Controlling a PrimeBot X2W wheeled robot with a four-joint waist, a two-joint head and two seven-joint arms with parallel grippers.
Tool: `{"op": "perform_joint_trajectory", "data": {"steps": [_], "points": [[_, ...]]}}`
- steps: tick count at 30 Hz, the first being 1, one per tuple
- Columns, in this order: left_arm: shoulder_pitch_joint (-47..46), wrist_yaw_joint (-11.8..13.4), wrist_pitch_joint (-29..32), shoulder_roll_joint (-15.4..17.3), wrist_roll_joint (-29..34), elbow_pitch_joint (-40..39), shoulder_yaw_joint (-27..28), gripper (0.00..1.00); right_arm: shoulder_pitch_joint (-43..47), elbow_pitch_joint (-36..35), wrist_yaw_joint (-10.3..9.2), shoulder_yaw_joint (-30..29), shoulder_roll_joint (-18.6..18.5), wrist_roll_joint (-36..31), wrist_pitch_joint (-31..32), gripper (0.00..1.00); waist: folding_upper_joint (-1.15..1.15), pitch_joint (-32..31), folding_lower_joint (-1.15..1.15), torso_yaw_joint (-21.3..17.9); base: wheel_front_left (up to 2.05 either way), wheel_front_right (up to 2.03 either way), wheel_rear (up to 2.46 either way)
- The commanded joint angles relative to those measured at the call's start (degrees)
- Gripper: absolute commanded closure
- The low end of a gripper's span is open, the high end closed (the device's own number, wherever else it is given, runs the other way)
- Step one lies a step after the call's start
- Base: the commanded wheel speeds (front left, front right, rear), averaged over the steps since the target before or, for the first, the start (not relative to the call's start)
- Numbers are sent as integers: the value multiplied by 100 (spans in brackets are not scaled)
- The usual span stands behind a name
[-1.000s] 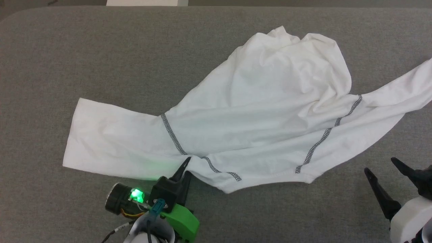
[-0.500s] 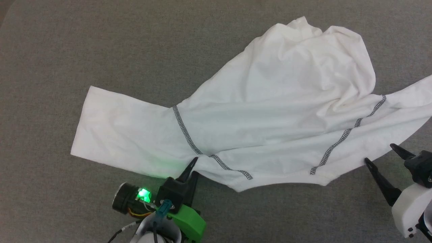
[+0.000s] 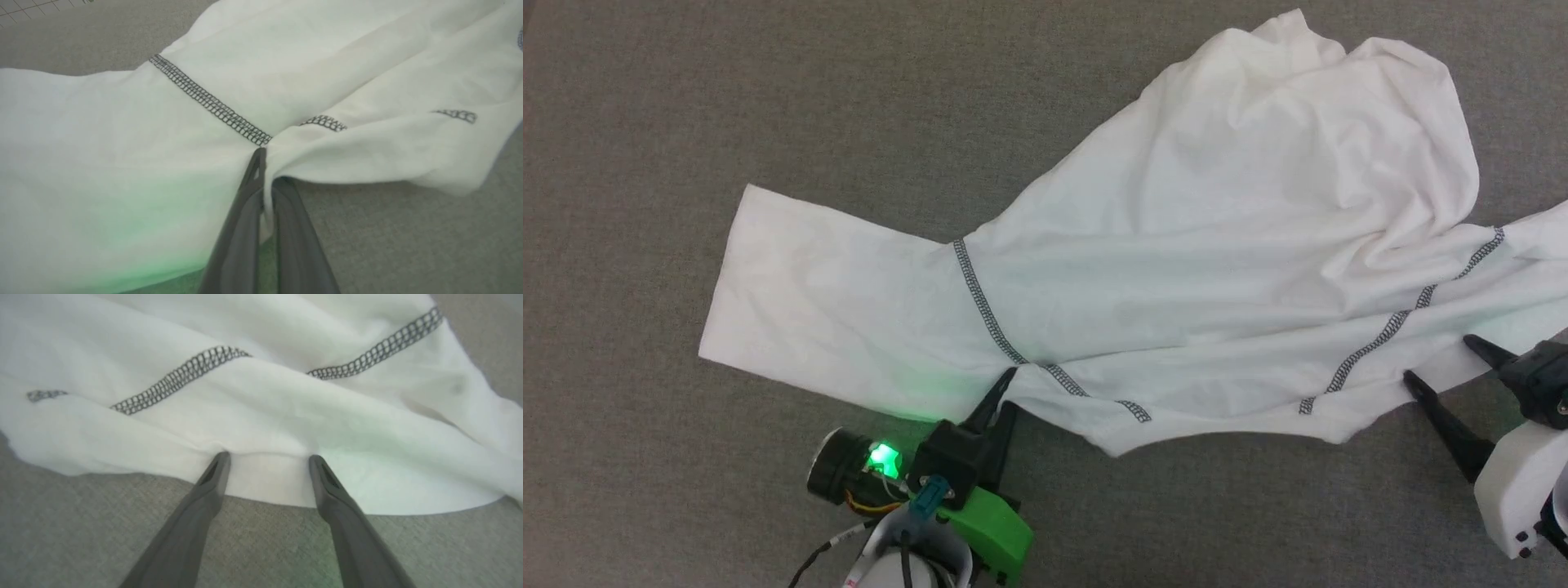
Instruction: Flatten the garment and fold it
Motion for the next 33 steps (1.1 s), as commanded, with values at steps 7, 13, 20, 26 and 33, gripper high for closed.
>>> {"op": "perform_joint_trajectory", "data": {"steps": [7, 13, 20, 26, 33], "points": [[-187, 60, -2, -22, -79, 64, -6, 100, 119, 295, -10, 298, -218, 589, 1446, 64, 0, 81, 0, -8, 0, 0, 0], [-286, 62, -17, -20, -114, 89, -15, 100, -108, 335, -10, 247, -171, 717, 1577, 100, 0, 111, 0, -13, 0, 0, 0], [-271, 145, -182, 22, -190, 3, 86, 100, -536, 369, -10, -288, 484, 225, 224, 100, 0, -95, 0, -128, 0, 0, 0], [-175, 268, -458, -16, -424, -453, 318, 100, -532, 152, -10, -824, 1177, -33, -621, 100, 0, -521, 0, -271, 0, 0, 0], [-258, 382, -389, 51, -503, -1433, 520, 100, -678, -442, -10, -1163, 1731, -295, -1024, 100, 0, -1208, 0, -493, 0, 0, 0]]}}
